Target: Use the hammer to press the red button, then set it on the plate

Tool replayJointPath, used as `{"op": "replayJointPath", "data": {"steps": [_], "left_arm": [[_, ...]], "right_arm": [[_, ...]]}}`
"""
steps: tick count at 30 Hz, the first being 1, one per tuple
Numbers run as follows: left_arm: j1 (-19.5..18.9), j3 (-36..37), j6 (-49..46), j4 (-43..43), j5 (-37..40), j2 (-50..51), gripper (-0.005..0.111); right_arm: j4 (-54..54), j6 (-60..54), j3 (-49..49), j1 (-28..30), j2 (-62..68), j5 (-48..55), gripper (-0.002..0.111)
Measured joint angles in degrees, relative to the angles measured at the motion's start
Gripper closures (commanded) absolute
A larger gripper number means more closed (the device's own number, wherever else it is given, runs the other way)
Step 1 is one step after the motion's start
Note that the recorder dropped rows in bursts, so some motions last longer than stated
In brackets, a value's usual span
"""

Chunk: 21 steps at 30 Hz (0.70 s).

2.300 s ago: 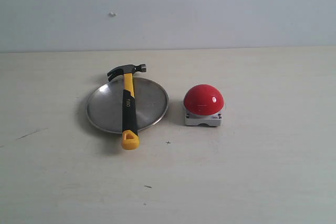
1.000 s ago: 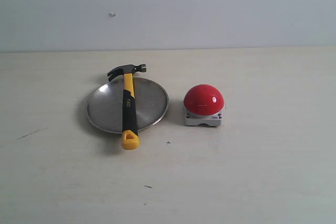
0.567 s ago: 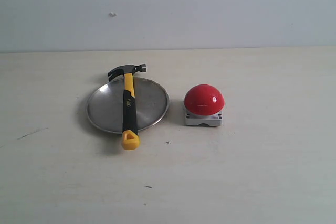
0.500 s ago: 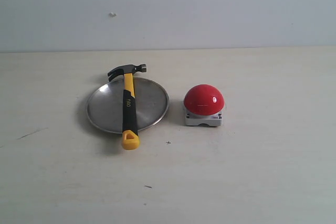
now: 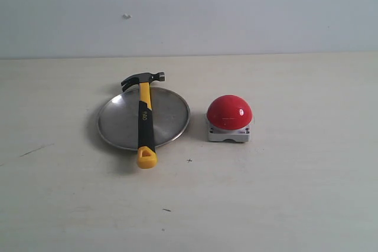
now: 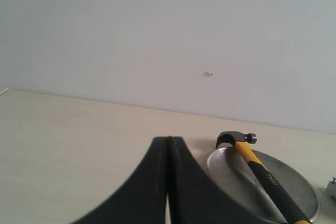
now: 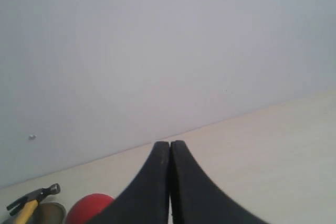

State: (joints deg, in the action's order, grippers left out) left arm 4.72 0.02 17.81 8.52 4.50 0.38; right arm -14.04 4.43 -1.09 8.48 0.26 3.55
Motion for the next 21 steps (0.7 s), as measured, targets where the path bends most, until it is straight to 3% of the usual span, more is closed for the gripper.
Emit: {"op": "replayJointPath", "data": {"steps": [7,21], "left_arm": [[0.00,0.00,0.00,0.00,0.00,0.00,0.107],[0.00,0.00,0.00,0.00,0.00,0.00,0.107]], "right_arm": [[11.86,3.88,0.83,0.00,0.00,-0.13,0.108],[14.04,1.26,0.83,0.00,0.00,2.61,0.108]]}}
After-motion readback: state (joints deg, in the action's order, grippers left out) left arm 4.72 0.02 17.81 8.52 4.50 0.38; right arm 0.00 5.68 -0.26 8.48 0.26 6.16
